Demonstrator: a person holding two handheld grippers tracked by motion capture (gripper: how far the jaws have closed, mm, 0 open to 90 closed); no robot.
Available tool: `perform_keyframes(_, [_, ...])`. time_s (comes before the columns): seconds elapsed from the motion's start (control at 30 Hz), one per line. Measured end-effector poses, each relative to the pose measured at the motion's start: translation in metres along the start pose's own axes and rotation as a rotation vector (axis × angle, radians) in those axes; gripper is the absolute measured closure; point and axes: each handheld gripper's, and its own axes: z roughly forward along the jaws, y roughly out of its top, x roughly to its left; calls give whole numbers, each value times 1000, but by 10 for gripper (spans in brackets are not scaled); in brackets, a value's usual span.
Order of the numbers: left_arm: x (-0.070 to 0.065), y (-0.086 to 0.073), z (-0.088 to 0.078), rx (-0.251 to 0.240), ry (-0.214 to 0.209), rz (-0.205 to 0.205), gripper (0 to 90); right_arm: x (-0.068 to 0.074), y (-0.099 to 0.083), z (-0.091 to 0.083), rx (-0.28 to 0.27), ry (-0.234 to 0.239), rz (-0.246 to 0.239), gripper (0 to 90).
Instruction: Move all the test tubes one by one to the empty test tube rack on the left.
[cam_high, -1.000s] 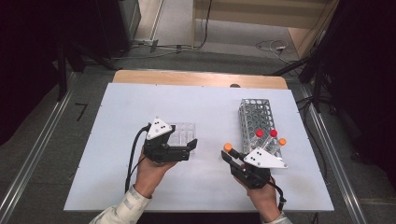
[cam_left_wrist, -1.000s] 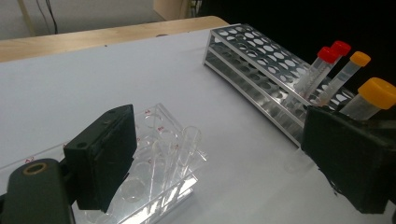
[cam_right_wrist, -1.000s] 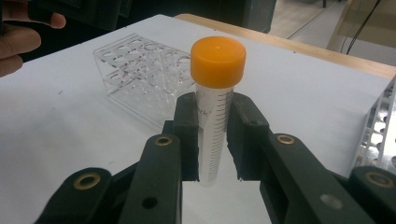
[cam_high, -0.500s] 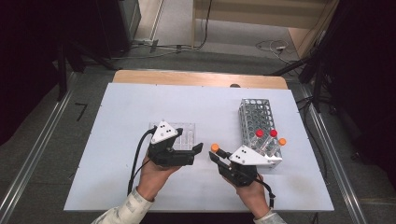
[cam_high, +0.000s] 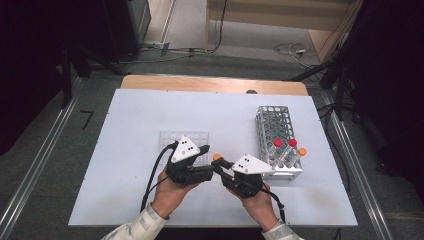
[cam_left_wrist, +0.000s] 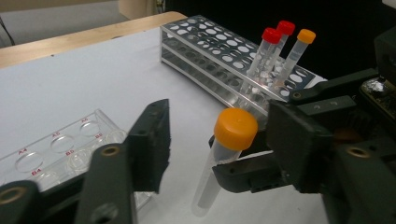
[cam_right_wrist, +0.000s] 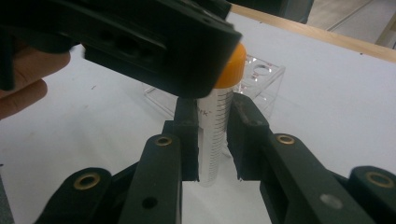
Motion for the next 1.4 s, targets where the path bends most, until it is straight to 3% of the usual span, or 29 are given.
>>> perform_keyframes(0.13, [-1, -1, 0, -1, -6, 17, 579, 2, 1, 0, 2, 5, 2, 718])
perform_keyframes(0.3, [-3, -1, 0, -1, -12, 29, 656, 2, 0, 1, 3, 6, 1, 718])
perform_keyframes(0.83, [-6, -1, 0, -3, -19, 25, 704, 2, 1, -2, -6, 12, 11, 707])
perform_keyframes(0.93, [-5, 0, -1, -8, -20, 21, 704, 1, 1, -3, -4, 37, 13, 571])
perform_keyframes(1.13, [0, 2, -5, -15, -17, 3, 705, -3, 0, -7, 0, 42, 7, 428])
perform_keyframes(1.4, [9, 6, -15, -34, -6, -30, 705, -13, -4, -16, 2, 29, 34, 368])
